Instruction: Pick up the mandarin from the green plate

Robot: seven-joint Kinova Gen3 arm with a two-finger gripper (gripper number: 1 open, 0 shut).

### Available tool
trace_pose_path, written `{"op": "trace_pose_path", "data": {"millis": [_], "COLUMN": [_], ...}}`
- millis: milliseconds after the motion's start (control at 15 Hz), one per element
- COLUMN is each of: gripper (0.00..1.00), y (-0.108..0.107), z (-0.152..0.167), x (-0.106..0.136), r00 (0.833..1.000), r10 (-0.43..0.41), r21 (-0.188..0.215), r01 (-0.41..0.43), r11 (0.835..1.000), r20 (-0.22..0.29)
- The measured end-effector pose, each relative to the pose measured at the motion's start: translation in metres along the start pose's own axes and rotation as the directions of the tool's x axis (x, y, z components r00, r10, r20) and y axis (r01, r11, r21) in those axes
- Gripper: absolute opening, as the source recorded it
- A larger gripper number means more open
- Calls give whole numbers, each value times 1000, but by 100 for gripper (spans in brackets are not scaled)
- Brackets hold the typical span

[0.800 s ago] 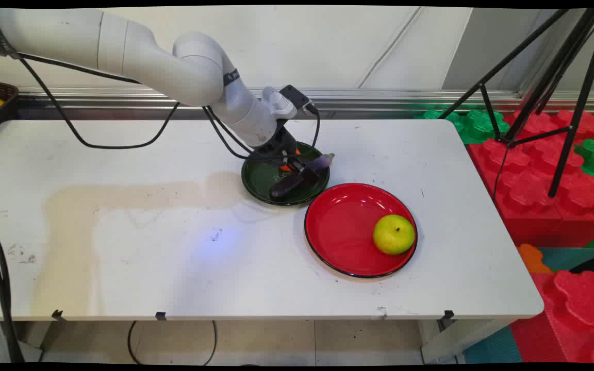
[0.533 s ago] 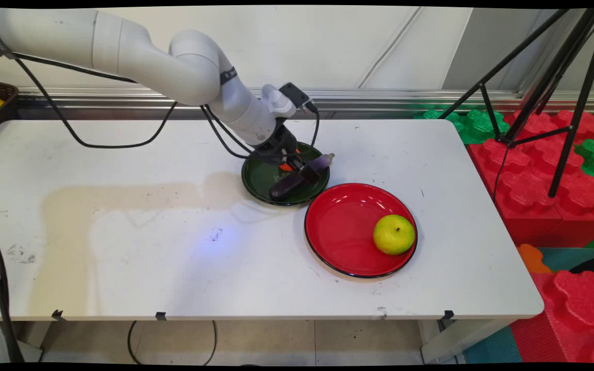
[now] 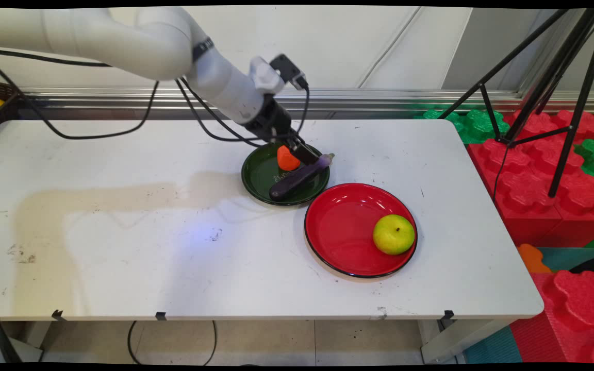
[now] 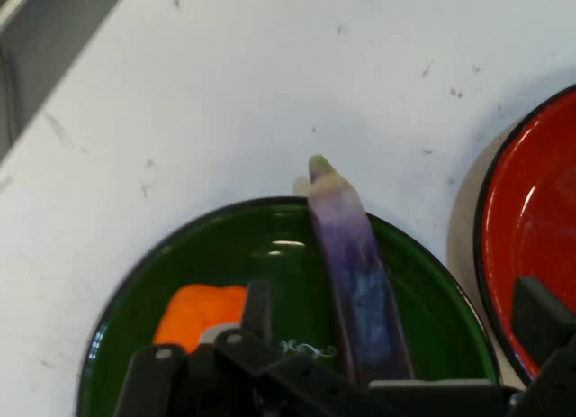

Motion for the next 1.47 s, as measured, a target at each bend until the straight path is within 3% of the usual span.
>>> {"op": "trace_pose_path", "data": {"millis": [333,733,1000,1467], "gripper": [100,100,100,100], "y": [-23,-50,-55,-53], "z": [-52,-87,-76,-27], "x": [-8,-24,-24,-19], "r00": [996,993,993,992], "r10": [71,107,112,127], "r21": [7,31,39,47], "r01": [-71,-105,-111,-128], "r11": [997,994,993,991], "r20": [-49,-57,-37,23]}}
